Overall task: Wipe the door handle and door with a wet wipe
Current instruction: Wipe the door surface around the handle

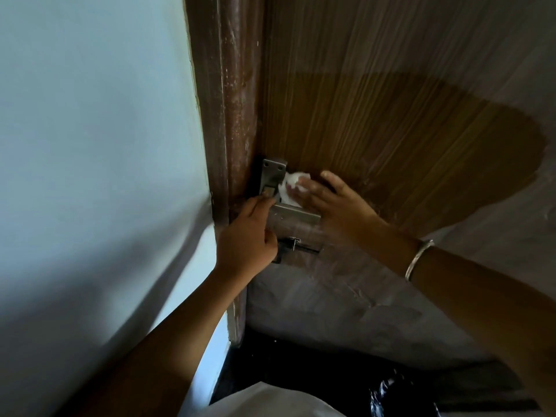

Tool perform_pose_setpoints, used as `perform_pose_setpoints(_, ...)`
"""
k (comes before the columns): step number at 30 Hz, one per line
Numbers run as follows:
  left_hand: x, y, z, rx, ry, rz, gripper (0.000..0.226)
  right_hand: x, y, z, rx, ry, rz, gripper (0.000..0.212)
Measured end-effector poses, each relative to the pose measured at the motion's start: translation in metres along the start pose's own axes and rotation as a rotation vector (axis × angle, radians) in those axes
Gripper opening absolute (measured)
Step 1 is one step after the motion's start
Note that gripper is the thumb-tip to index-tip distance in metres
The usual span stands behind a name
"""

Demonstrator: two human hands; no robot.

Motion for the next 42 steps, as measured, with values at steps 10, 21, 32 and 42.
perform_pose_setpoints(10, -0.003, 0.004, -0.001, 0.045, 0.040, -0.023, 0.053, 0.001, 0.007, 0.025, 0.216, -0.222, 0.110, 0.061)
perform_pose_setpoints(21, -0.004, 0.002, -0.007, 0.062, 0.022, -0.007, 0.054, 0.019, 0.018, 0.098, -0.041, -0.170, 0.353, 0.069)
perform_pose_setpoints(32, 0.002, -0.004, -0.052, 0.205, -0.119, -0.001, 0.044, -0.004, 0.043, 0.030, 0.371, -0.307, 0.177, 0.066)
perform_pose_setpoints(42, 0.013, -0.009, -0.051, 0.212, -0.100, 0.042, 0.039, 0.046, 0.130, -0.021, 0.957, -0.427, 0.236, 0.080)
Point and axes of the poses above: each hand's wrist, its own y-axis away from the middle knuckle, its own x-axis out of the palm, z = x × y, the point moved 9 cm from there along -y, towards the middle knuckle, and after that the axes turned 7 degrees about y, right-handed, at the moved point
